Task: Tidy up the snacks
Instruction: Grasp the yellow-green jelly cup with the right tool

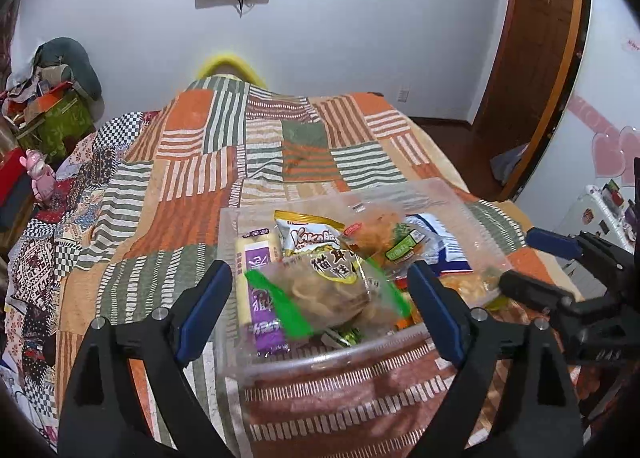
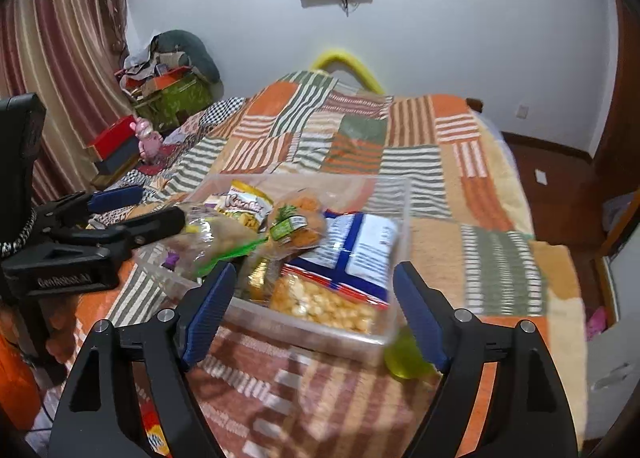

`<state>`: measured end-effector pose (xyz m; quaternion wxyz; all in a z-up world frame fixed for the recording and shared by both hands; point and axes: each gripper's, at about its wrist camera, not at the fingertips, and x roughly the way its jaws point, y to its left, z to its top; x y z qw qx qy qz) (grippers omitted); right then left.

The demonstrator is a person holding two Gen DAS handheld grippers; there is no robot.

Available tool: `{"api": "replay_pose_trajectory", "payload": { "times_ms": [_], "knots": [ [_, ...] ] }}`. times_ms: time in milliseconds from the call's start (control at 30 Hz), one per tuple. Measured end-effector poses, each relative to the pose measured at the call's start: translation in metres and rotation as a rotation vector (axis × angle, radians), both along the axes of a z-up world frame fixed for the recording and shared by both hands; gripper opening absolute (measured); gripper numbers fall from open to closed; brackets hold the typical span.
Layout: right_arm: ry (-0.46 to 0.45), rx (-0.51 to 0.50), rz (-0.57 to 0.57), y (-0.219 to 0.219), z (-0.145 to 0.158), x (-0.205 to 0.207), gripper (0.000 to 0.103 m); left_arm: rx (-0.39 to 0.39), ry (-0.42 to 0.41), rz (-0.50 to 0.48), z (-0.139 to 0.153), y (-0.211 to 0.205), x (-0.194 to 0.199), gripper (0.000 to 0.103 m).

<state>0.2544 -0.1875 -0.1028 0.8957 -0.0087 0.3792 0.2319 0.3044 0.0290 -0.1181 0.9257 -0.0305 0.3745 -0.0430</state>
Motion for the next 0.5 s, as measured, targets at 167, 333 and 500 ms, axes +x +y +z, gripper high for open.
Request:
{"api": "replay_pose_trajectory", "payload": {
  "times_ms": [167,333,500],
  "knots": [
    [-0.018,-0.03,-0.057,-0.027,0.005,-0.009,0.082,-0.011,0.011,0.004,0.001,0.005,-0.014,0.091],
    [0.025,-0.064,-0.115,-0.048,-0.009,-0.006,0.082,-0.014,0.044,0.014,-0.011,0.01,-0.028,0.091],
    [0.082,-0.099,-0.151,-0.06,-0.034,-0.001,0.082,-0.015,0.089,0.021,-0.028,0.017,-0.037,0.091]
  ]
}}
